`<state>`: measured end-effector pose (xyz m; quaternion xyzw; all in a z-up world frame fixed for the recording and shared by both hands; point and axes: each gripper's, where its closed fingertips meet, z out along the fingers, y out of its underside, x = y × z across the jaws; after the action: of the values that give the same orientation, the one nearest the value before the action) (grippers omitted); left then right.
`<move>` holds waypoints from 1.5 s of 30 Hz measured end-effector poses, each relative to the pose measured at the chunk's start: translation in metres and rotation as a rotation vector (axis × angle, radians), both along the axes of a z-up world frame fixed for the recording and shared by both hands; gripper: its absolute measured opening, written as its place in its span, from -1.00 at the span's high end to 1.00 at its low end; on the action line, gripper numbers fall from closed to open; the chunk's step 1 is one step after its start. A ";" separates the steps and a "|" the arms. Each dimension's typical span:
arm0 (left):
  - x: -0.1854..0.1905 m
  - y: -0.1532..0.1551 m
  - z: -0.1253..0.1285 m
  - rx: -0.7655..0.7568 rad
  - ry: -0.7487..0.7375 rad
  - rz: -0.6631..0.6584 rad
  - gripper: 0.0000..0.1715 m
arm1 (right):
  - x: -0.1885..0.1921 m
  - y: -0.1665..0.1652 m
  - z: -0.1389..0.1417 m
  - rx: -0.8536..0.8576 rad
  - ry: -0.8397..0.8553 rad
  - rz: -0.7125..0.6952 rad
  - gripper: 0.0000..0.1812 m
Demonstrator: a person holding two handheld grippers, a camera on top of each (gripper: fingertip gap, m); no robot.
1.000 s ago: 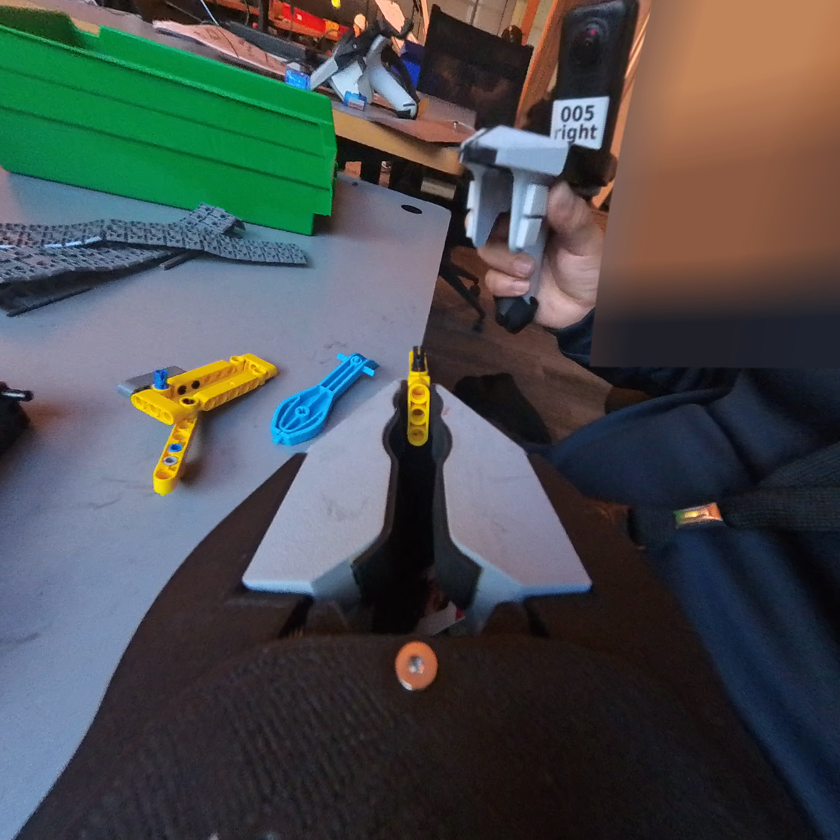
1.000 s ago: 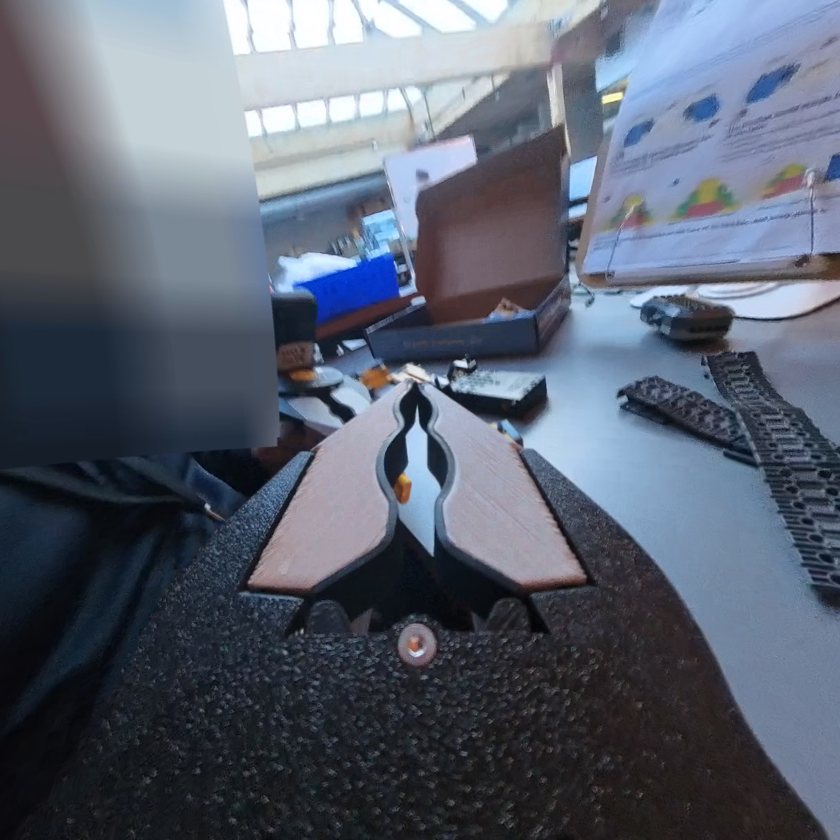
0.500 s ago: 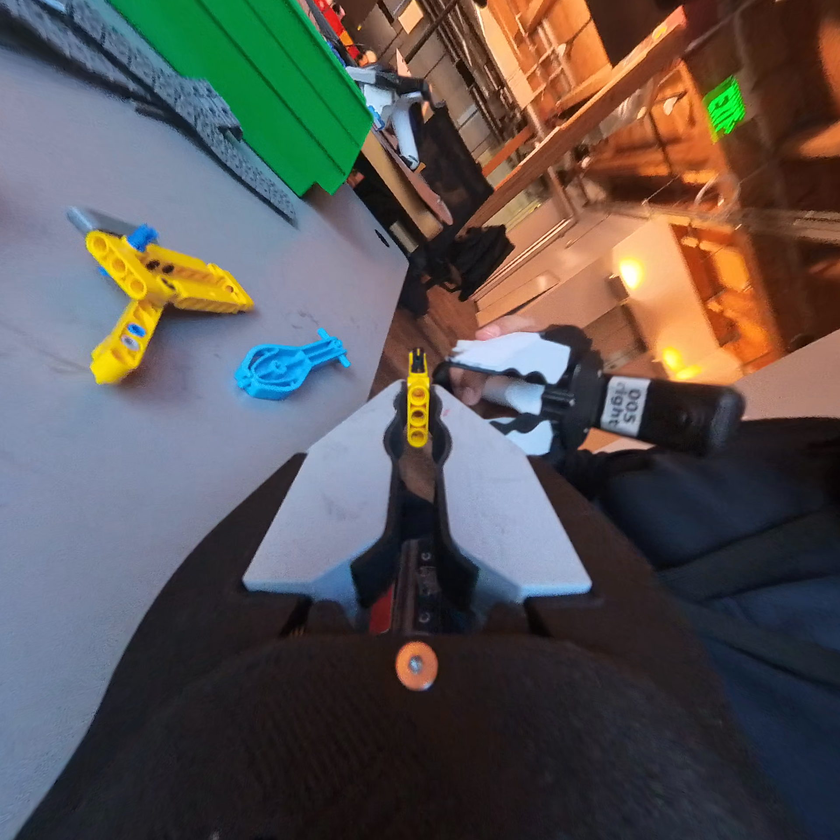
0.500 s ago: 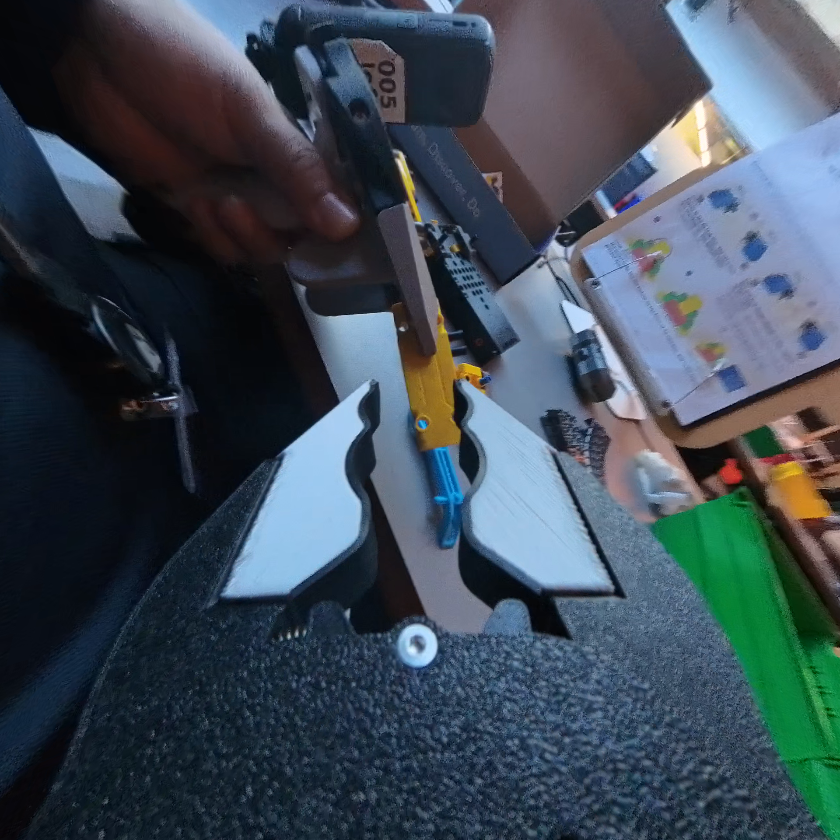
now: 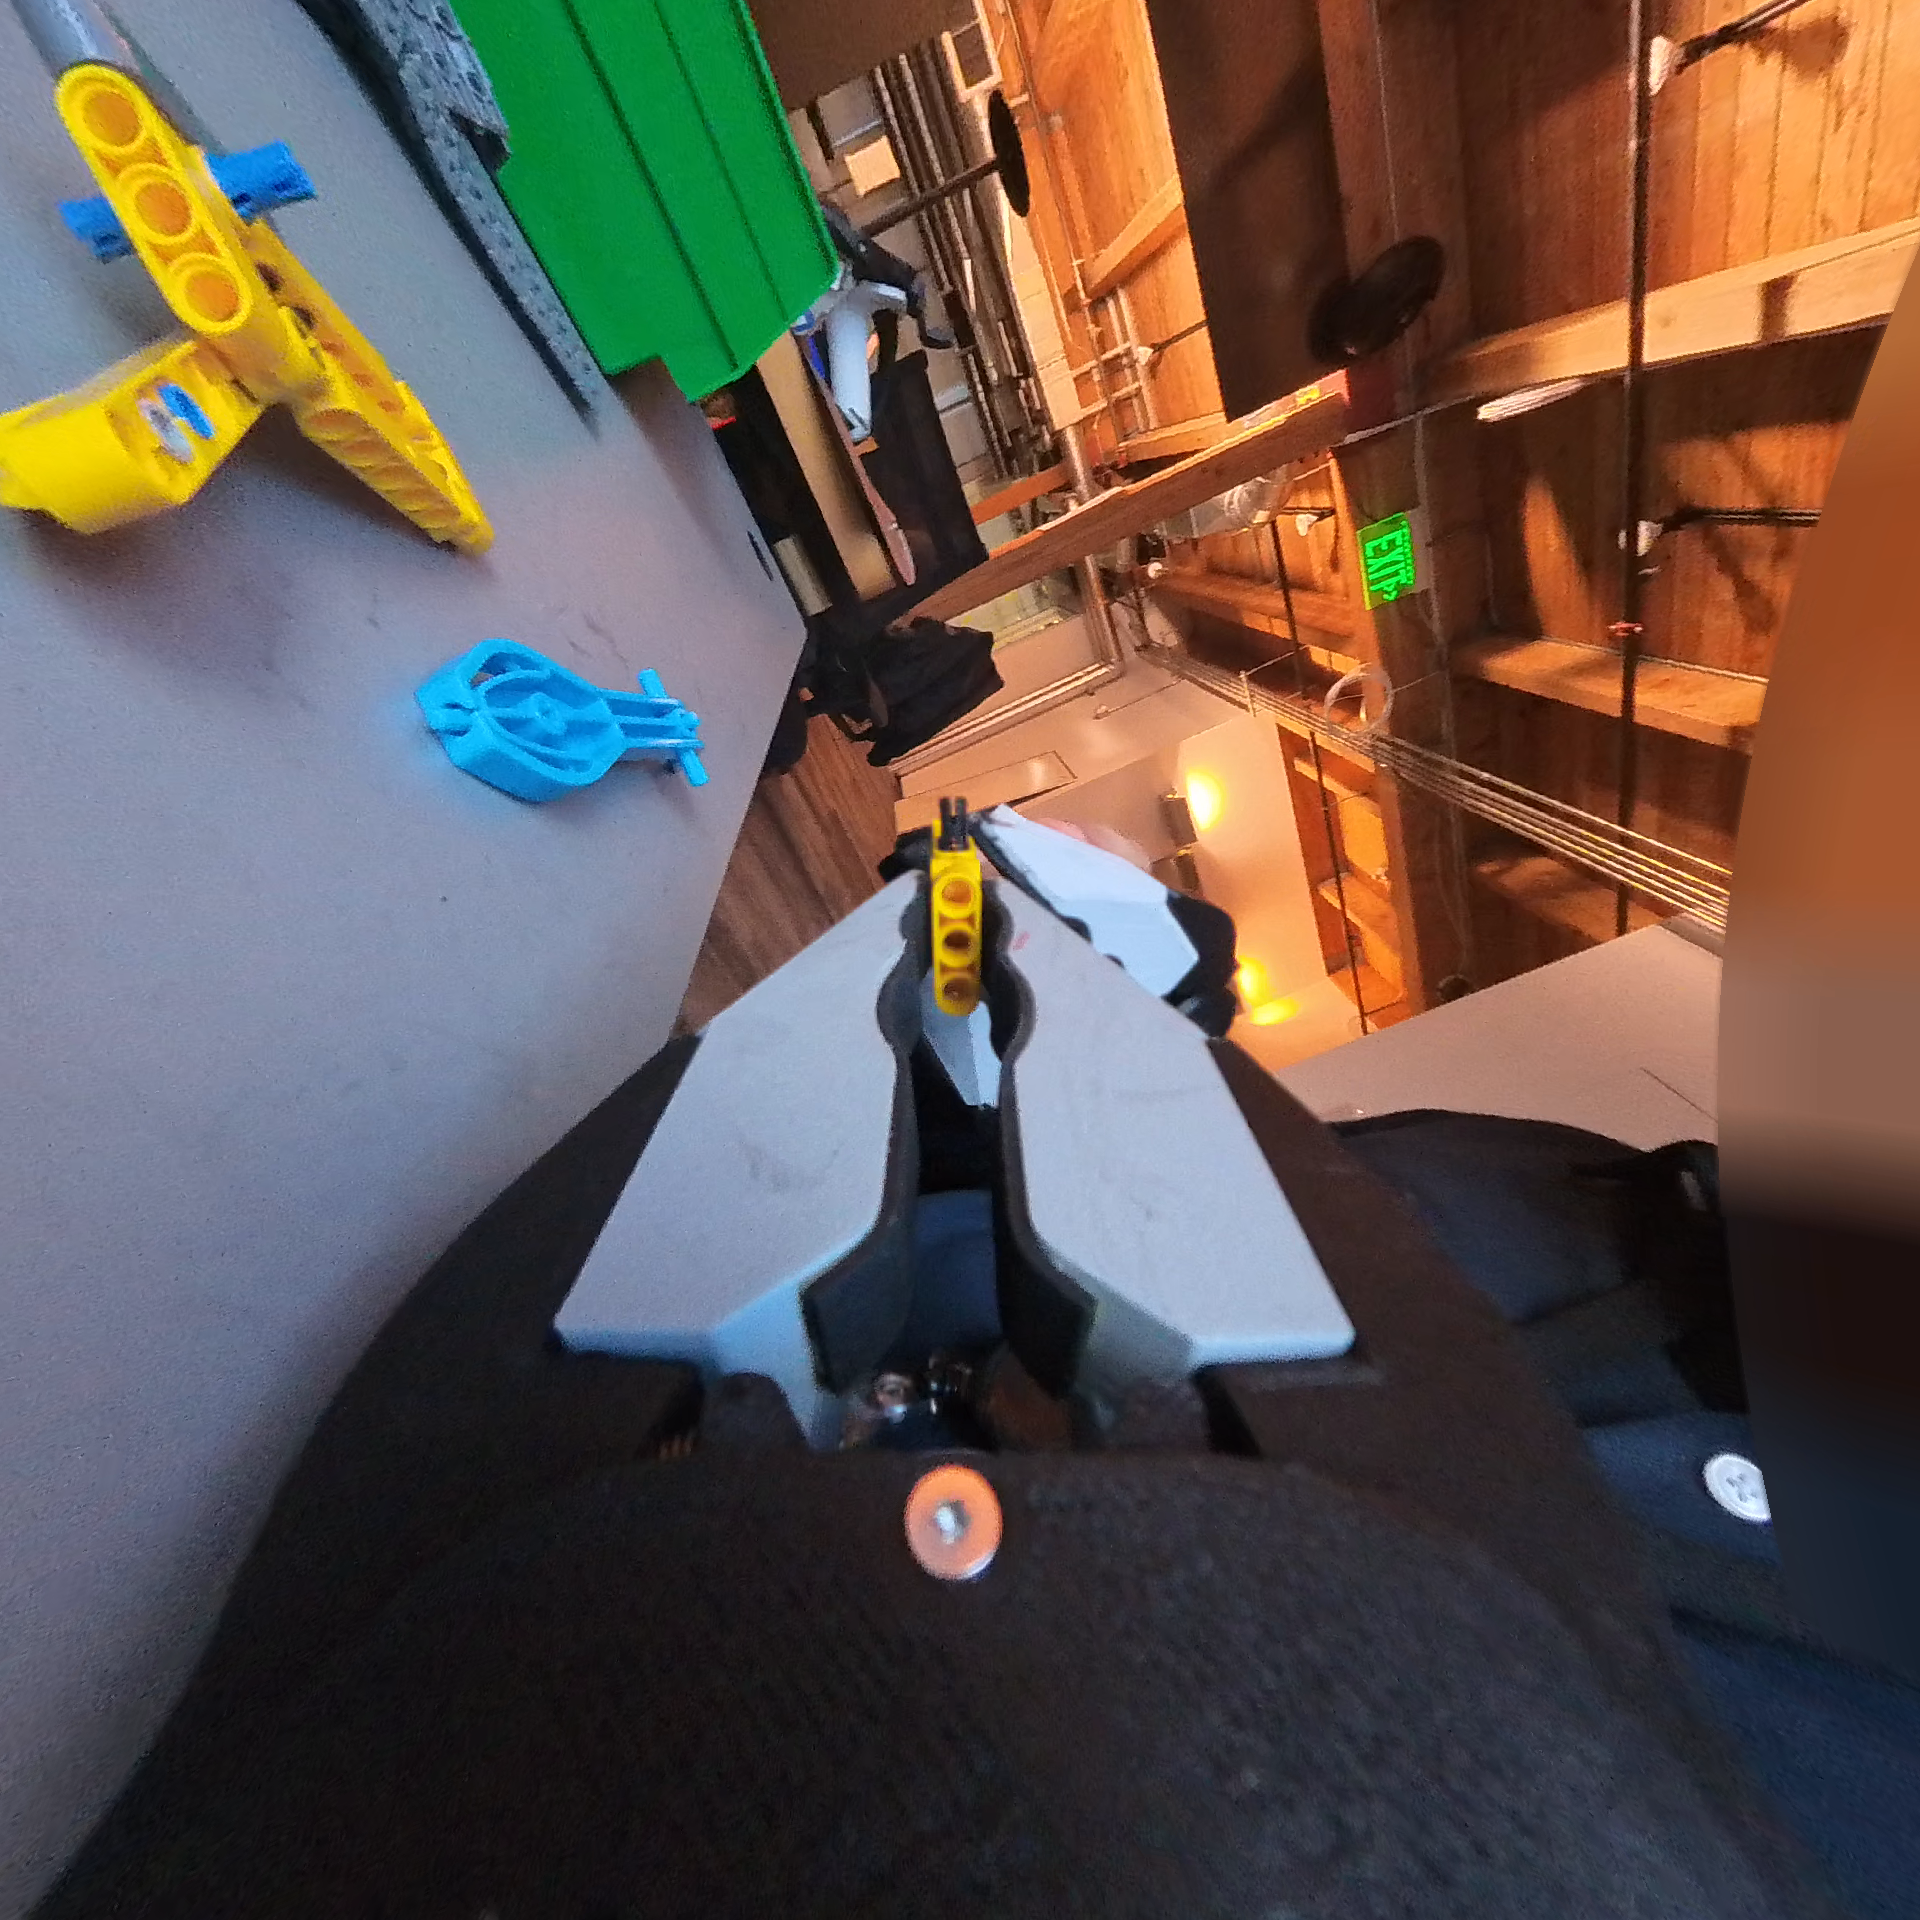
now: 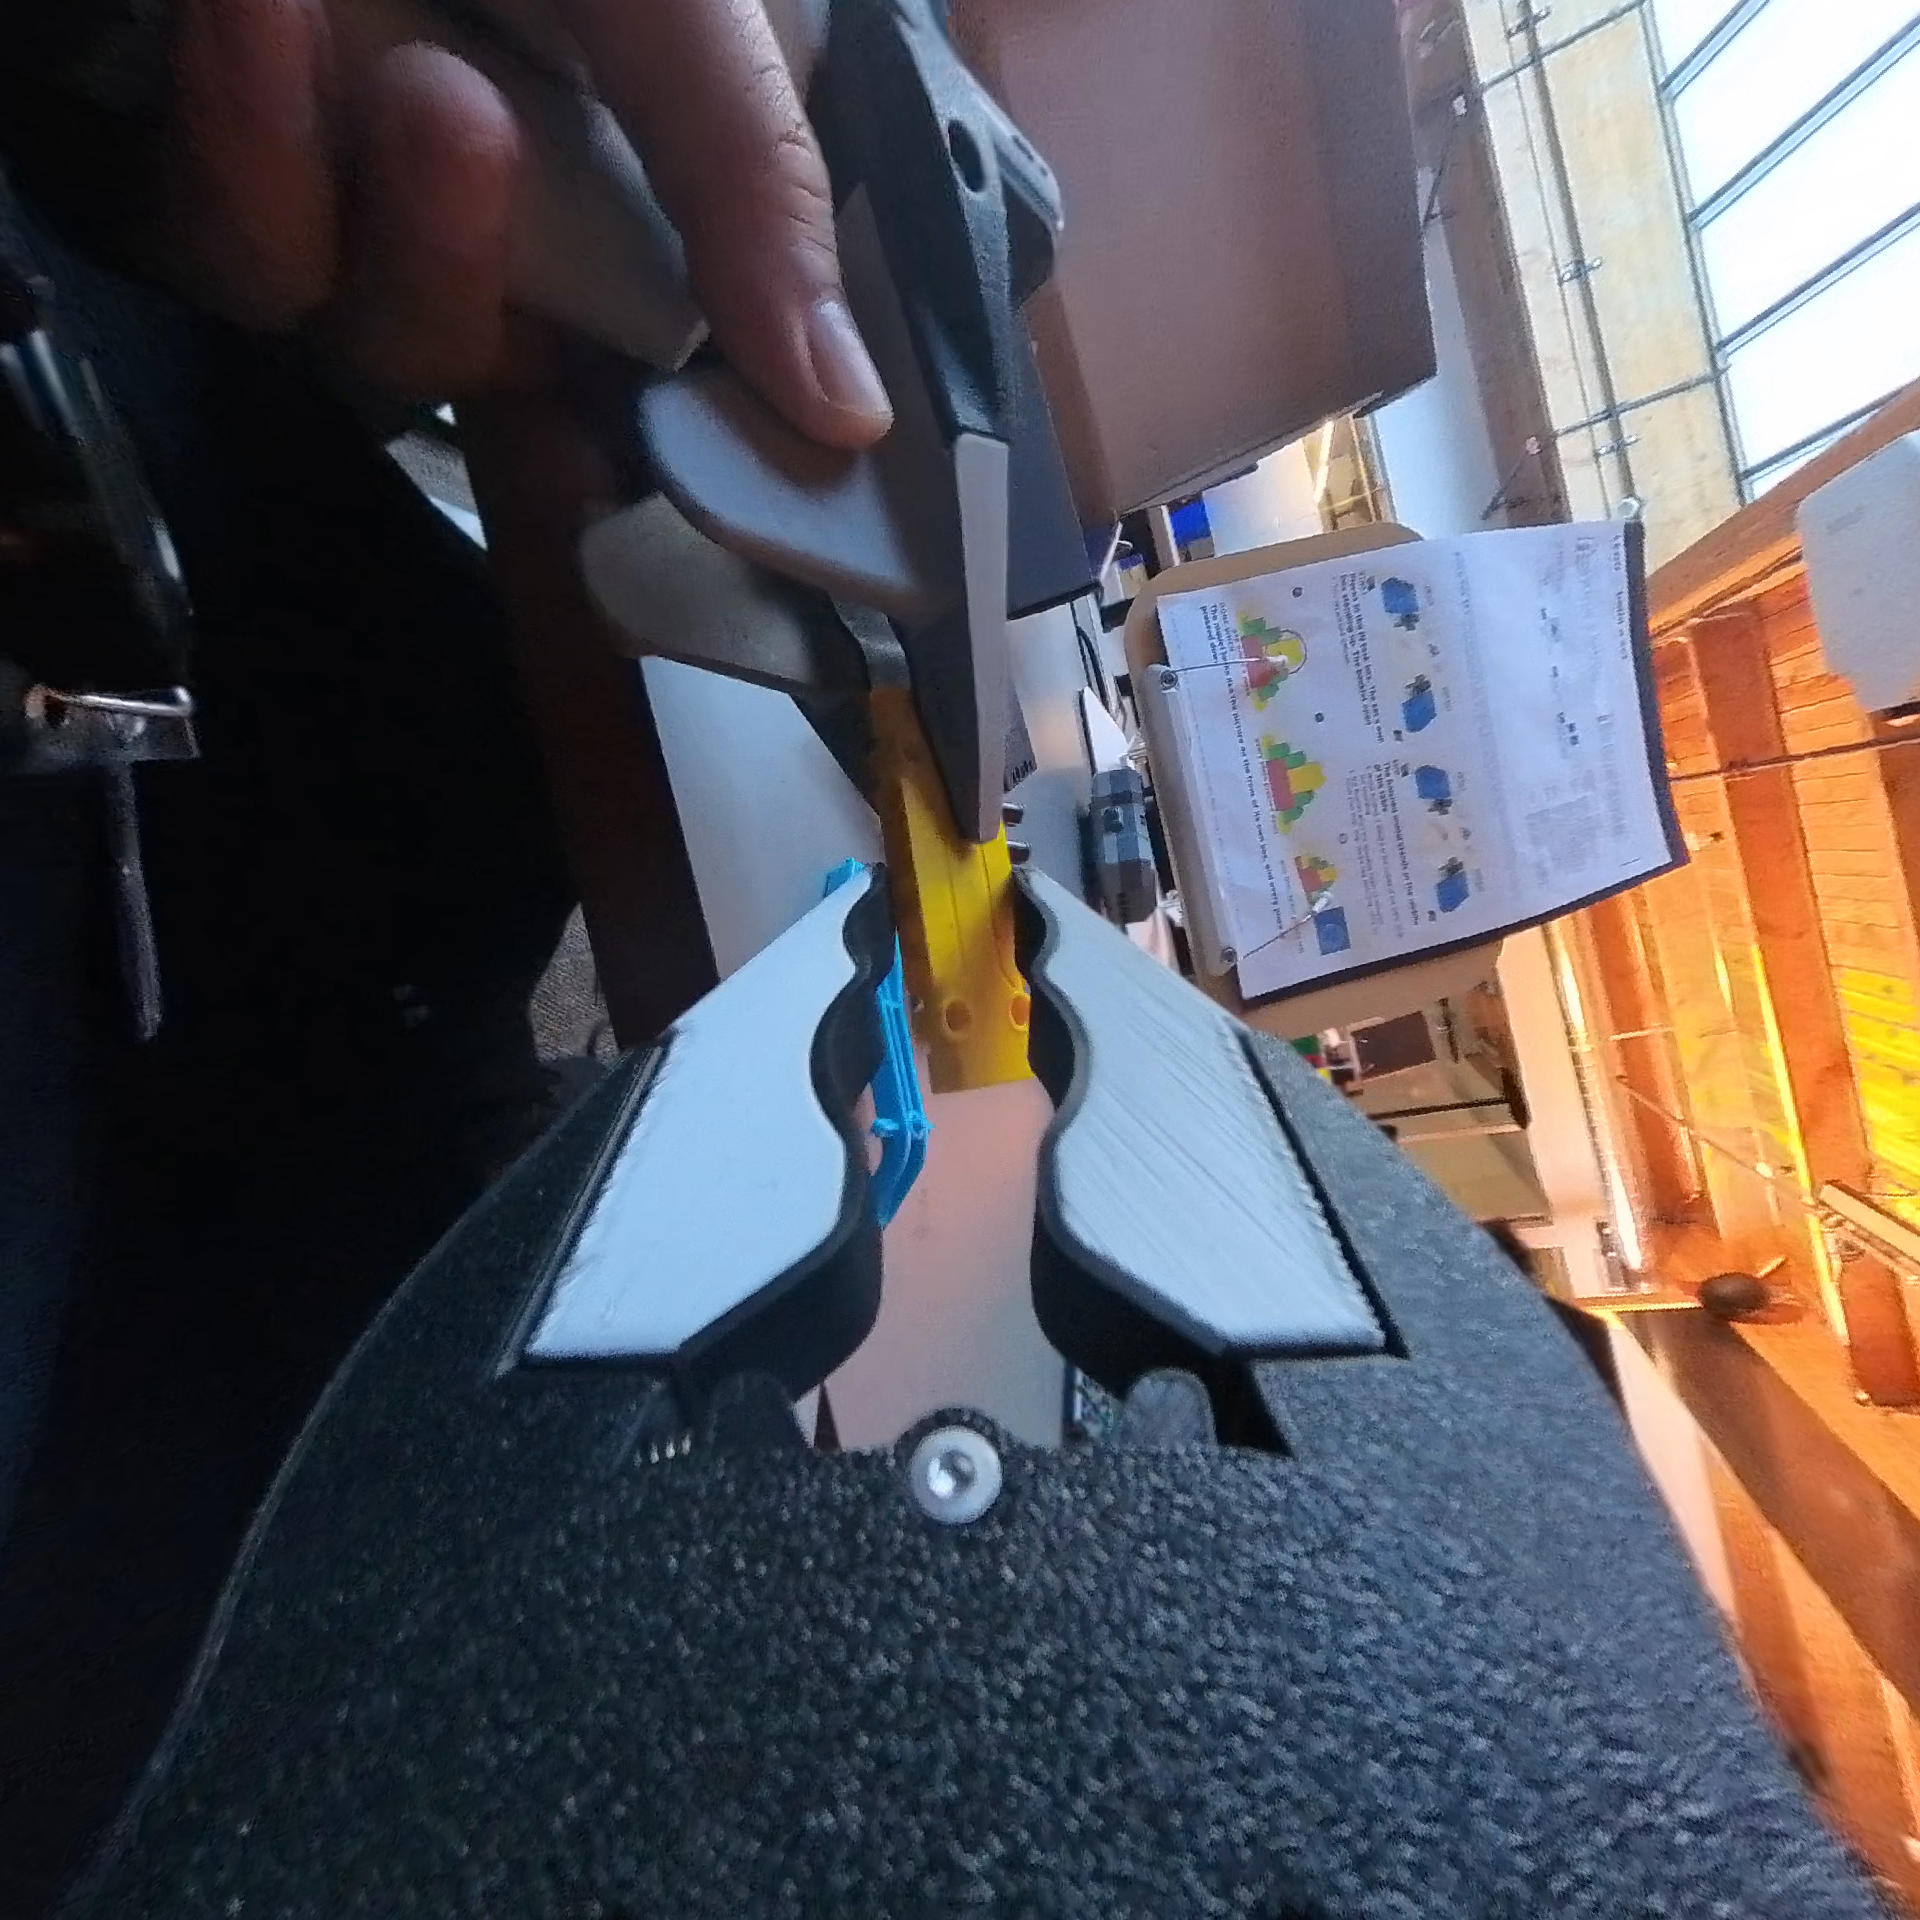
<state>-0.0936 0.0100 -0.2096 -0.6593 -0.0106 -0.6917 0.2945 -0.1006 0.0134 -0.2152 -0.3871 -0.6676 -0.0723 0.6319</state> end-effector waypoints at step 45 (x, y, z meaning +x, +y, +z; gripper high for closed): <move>0.025 0.050 0.000 -0.047 0.170 -0.473 0.93 | 0.092 0.065 0.037 -1.175 0.729 0.089 0.96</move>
<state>-0.0681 0.0602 -0.2094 -0.7060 0.1525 -0.6830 0.1089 -0.0087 0.0788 -0.1786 -0.6369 -0.3565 0.4619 0.5039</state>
